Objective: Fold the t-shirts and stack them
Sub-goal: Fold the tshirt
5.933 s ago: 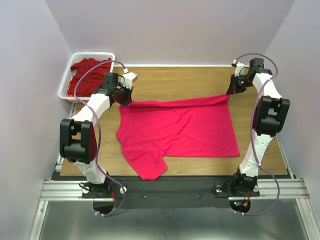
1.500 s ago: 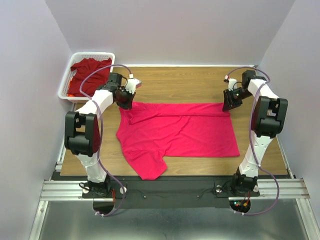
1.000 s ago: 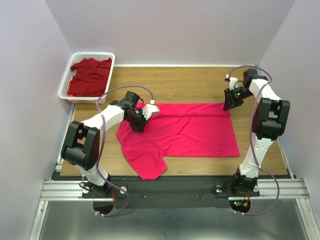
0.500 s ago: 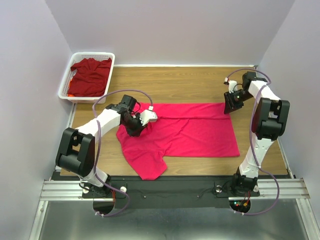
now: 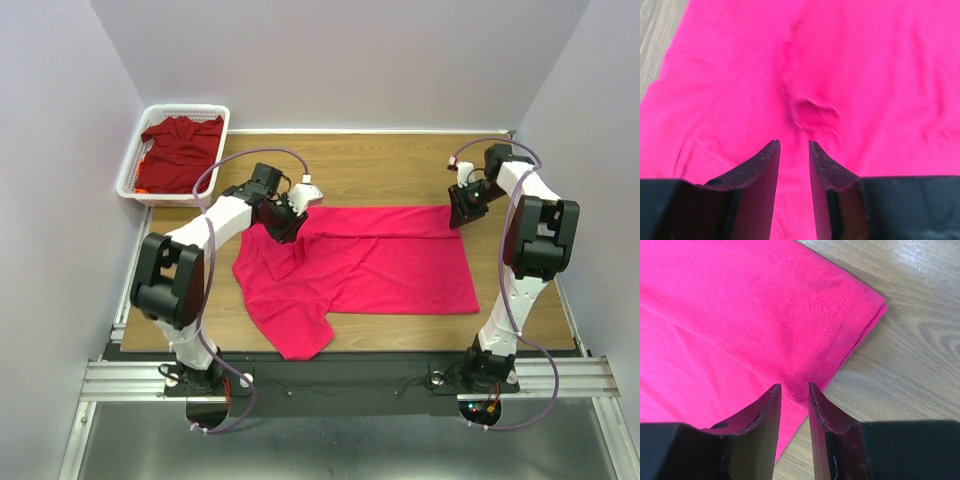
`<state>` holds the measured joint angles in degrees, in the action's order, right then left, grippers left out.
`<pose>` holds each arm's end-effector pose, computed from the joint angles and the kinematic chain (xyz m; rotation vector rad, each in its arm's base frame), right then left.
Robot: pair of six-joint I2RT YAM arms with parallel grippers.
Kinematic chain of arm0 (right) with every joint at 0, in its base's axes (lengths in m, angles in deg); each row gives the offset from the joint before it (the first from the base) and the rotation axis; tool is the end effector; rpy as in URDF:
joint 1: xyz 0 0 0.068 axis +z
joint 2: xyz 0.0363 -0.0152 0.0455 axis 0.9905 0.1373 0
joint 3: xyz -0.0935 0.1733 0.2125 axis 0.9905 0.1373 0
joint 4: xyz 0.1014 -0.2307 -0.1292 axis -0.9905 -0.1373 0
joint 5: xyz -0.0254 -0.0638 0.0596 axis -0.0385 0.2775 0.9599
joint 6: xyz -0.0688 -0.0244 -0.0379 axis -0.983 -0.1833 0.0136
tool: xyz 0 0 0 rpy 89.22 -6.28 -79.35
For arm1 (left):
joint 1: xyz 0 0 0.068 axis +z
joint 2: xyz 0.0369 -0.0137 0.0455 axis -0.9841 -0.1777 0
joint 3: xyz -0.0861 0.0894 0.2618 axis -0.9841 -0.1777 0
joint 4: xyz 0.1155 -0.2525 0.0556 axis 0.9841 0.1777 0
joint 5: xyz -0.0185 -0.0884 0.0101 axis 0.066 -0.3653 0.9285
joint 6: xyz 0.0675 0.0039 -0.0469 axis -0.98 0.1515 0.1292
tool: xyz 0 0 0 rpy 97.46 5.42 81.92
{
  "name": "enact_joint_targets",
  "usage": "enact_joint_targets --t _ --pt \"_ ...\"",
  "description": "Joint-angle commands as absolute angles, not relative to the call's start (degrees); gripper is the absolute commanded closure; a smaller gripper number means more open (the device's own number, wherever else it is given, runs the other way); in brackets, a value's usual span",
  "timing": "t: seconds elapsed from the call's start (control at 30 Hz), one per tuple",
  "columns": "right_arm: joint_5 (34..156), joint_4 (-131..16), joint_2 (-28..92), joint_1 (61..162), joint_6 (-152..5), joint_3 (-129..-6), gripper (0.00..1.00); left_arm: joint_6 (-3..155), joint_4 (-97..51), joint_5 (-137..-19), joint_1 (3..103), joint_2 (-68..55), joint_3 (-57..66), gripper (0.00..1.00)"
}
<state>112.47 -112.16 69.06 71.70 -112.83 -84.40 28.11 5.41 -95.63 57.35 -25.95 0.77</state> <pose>0.4415 -0.0501 0.1644 -0.5916 2.7232 0.4954 0.3515 -0.1791 0.2204 1.3360 2.0077 -0.4553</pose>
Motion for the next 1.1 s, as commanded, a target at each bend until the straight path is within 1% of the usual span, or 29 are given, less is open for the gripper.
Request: enact_joint_targets --t 0.0,0.13,0.27,0.43,0.57,0.63,0.83,1.0,1.07 --pt "112.2 -111.9 68.6 71.8 -113.1 -83.5 0.66 36.4 -1.2 -90.2 57.4 -30.8 4.8 0.63" --pt "110.8 -110.6 69.6 71.8 -112.6 -82.9 0.68 37.2 -1.2 -89.8 56.5 -35.4 6.3 0.68" --pt "109.3 -109.8 70.1 71.8 -112.2 -82.2 0.70 36.1 -0.9 -92.4 53.5 -35.4 6.0 0.69" --pt "107.9 -109.6 69.2 71.8 -111.8 -81.5 0.71 33.9 -0.7 -93.3 48.1 -34.1 3.8 0.69" --pt "106.8 -109.7 67.4 71.7 -111.8 -81.9 0.72 33.4 1.5 -91.9 47.7 -33.5 3.3 0.65" --pt "107.2 -109.9 66.7 71.7 -111.3 -82.6 0.72 33.5 1.8 -91.9 48.6 -30.9 2.7 0.64" --pt "113.9 -109.7 67.6 71.7 -107.6 -88.7 0.71 36.7 2.7 -93.5 57.3 -26.5 4.6 0.62" --pt "114.6 -109.1 71.5 72.6 -105.0 -92.4 0.71 41.2 0.0 -91.7 64.3 -29.6 6.6 0.60" --pt "113.8 -106.9 72.6 72.9 -103.6 -92.3 0.71 42.6 -0.9 -90.6 65.3 -32.1 7.3 0.60"
